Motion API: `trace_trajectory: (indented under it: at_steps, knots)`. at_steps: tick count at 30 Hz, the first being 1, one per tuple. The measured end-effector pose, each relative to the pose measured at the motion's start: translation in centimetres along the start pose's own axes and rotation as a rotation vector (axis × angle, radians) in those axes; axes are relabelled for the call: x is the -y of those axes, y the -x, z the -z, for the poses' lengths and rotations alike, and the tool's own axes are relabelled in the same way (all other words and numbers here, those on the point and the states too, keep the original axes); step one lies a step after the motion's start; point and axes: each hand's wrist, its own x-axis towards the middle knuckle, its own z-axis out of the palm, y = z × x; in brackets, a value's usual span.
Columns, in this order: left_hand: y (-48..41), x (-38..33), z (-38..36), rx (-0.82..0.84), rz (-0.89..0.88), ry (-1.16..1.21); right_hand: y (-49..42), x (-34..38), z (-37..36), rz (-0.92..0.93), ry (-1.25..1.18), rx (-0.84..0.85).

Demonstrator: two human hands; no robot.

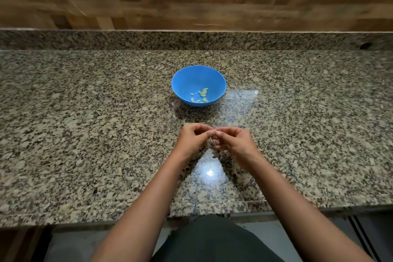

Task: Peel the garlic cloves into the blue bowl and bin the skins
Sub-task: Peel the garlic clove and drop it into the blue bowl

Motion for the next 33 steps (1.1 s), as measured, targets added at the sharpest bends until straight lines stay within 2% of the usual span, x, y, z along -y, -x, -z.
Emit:
trace_trajectory:
  at_steps: [8,33]
  knots:
    - [-0.17,-0.22,-0.62,-0.016,0.055,0.098,0.07,-0.43,-0.44,0.096,0.172,-0.074]
    - [-0.42,-0.22,-1.03,-0.015,0.093,0.078,-0.16,-0.62,-0.13,0.158,0.204,-0.061]
